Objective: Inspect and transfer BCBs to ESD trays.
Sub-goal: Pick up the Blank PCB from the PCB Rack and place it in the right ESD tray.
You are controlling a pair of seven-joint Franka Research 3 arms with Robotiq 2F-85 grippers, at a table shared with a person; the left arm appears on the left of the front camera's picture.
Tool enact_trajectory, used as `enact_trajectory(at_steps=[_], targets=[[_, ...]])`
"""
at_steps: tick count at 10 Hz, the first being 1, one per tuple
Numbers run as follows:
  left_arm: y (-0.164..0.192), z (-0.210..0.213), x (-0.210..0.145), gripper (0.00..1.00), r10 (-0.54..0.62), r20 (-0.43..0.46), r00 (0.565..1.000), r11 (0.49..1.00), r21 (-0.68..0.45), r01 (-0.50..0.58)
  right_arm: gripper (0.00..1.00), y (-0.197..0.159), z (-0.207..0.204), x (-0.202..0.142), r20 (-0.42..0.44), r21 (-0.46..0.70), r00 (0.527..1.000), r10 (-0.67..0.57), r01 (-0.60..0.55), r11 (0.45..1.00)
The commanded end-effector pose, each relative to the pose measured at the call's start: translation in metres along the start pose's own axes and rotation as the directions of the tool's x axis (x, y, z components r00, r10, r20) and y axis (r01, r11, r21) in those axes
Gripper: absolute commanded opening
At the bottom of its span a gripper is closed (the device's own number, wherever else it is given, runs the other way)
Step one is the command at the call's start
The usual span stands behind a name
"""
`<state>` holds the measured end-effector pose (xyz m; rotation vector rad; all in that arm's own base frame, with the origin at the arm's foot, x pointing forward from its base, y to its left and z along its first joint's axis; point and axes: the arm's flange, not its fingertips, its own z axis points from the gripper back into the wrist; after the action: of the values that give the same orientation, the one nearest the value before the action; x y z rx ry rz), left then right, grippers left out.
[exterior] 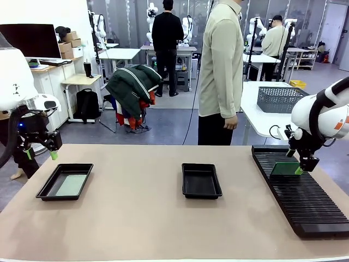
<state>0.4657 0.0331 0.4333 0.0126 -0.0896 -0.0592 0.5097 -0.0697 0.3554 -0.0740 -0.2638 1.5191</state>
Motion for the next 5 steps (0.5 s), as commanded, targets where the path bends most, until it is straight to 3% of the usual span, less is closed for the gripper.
enact_trajectory(at_steps=[1,5], targets=[[0.0009,-0.0012,-0.0007,0.78,-0.006,0.003,1.0,1.0,-0.003,0.006,1.0,0.0016,0.0022,-0.0017,0.0,-0.003,1.0,-0.002,0.002,1.0],[0.0009,-0.0012,-0.0007,0.78,-0.006,0.003,1.0,1.0,-0.003,0.006,1.0,-0.0012,0.0017,0.0027,-0.015,0.012,1.0,-0.006,0.006,1.0]])
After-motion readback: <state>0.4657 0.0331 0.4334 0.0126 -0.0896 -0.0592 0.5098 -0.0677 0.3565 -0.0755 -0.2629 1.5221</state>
